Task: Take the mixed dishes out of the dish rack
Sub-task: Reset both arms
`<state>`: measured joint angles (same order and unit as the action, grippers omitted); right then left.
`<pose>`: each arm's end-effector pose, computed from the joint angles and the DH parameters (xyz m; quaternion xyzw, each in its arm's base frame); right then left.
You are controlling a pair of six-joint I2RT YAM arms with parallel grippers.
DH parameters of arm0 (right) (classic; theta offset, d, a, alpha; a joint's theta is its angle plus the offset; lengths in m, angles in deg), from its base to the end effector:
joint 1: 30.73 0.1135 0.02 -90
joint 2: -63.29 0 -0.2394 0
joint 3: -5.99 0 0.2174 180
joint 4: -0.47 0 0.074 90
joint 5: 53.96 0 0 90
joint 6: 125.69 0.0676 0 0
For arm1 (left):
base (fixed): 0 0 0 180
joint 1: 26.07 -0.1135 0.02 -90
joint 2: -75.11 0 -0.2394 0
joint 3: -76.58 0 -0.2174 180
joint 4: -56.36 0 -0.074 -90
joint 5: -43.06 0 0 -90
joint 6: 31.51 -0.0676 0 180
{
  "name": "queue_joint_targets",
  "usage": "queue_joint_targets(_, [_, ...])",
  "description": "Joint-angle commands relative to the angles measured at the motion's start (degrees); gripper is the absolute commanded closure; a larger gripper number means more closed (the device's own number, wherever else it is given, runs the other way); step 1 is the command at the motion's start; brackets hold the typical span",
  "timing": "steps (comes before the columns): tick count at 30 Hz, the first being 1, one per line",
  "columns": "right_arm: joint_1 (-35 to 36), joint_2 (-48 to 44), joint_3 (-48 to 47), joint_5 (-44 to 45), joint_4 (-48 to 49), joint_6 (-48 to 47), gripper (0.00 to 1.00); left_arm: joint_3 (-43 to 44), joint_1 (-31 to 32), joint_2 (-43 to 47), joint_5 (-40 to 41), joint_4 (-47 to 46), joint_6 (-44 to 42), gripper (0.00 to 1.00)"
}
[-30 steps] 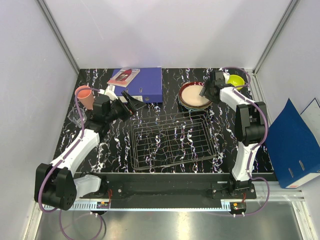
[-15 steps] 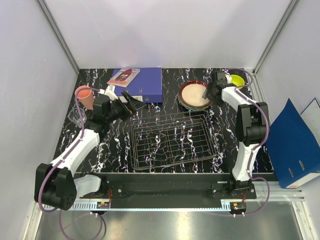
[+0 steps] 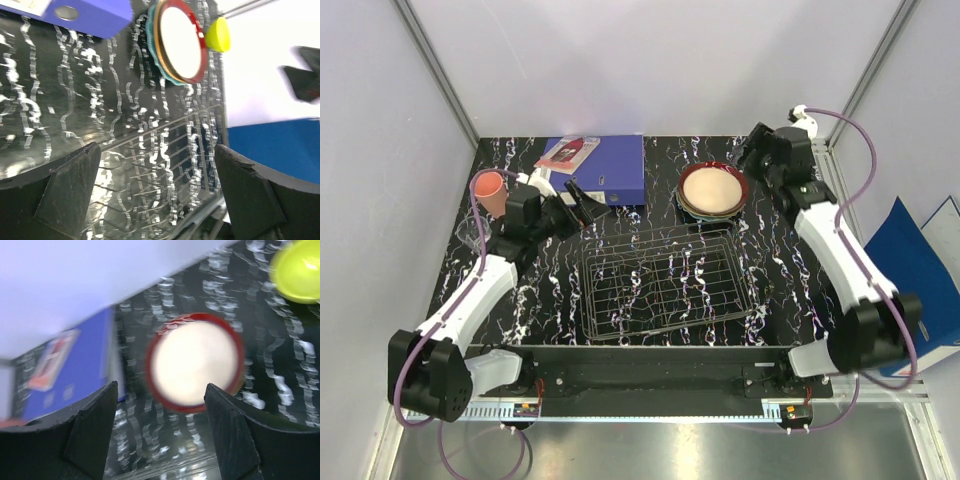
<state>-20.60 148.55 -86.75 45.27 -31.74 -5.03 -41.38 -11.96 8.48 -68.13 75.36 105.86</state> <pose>0.3401 0.0498 0.3215 0.1923 0.8182 0.1238 0.5275 0.2533 -0.0889 0.2610 -0.1389 0.8169 -0.4074 0.3840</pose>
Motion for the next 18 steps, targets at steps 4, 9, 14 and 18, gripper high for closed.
queue_joint_targets(4, [13.1, -15.6, 13.4, -3.3, 10.7, -5.3, 0.22, 9.8, 7.5, 4.2, 17.6, 15.0, -15.4, 0.01])
queue_joint_targets(9, [21.9, -26.4, 23.5, -0.4, 12.8, -5.8, 0.22, 12.4, 13.7, 5.5, 31.0, 21.0, -19.0, 0.01])
queue_joint_targets(14, [27.4, -34.7, 31.6, 2.3, 11.4, -5.7, 0.22, 10.6, 14.9, 6.6, 31.6, 21.6, -19.0, 0.01])
queue_joint_targets(18, [30.0, -39.3, 34.0, 3.3, 9.3, -5.8, 0.21, 10.2, 15.4, 6.9, 32.4, 23.3, -18.7, 0.01])
